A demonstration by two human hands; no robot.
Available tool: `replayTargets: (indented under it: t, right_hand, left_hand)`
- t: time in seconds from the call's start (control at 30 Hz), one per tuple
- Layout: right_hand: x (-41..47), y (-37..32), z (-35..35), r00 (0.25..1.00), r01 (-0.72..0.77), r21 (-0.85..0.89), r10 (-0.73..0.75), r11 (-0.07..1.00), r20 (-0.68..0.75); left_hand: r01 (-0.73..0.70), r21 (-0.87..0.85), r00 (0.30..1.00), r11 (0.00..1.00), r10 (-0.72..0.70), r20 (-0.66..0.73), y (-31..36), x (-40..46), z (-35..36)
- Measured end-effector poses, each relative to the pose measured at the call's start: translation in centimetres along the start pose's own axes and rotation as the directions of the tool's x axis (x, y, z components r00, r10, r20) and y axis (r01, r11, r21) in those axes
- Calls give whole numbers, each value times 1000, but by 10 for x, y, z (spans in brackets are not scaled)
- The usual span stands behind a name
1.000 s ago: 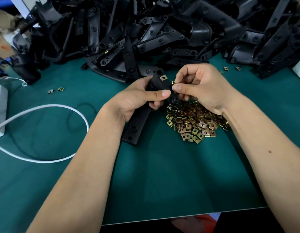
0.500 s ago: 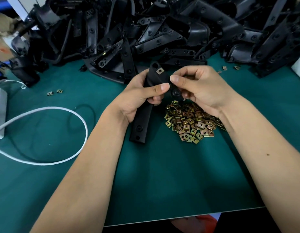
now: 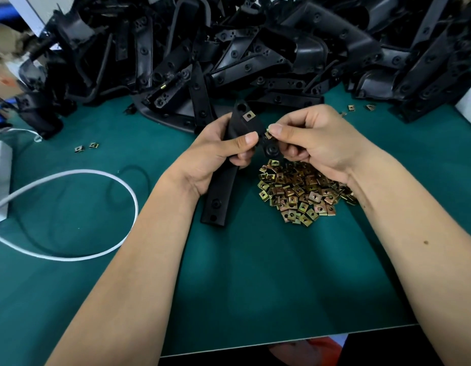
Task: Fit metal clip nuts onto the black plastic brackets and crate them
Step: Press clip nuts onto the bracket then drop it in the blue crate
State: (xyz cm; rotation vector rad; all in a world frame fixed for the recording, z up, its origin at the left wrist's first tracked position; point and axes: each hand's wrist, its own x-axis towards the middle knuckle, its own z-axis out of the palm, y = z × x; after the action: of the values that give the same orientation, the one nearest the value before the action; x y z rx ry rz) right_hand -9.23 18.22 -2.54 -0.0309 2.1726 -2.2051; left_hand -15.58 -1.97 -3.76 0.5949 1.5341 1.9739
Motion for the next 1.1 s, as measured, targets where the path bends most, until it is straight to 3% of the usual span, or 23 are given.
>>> replayTargets:
  t: [0.37, 0.53, 0.63, 0.77, 0.97, 1.1]
  right_hand:
    - [0, 2, 3, 1000, 20, -109, -22, 994, -11]
    - [4, 8, 5, 978, 98, -288, -146, 953, -150]
    - [4, 10, 12, 970, 157, -365, -213, 918, -118]
    - [8, 14, 17, 934, 184, -534, -317, 825, -167]
    - [5, 12, 21, 897, 232, -586, -404, 776, -181]
    - [5, 10, 21, 900, 245, -556, -400, 794, -175]
  left_hand:
    - [31, 68, 998, 997, -27, -53, -1, 1, 4]
    - [-1, 46, 966, 999, 13, -259, -5, 6, 15]
    - [-29, -9, 912, 1000, 23, -409, -8, 10, 22]
    - [-51, -180, 925, 982, -22, -380, -5, 9, 15]
    - [-130, -176, 941, 976, 65, -333, -4, 7, 10]
    - [-157, -72, 934, 985, 124, -335, -5, 6, 10]
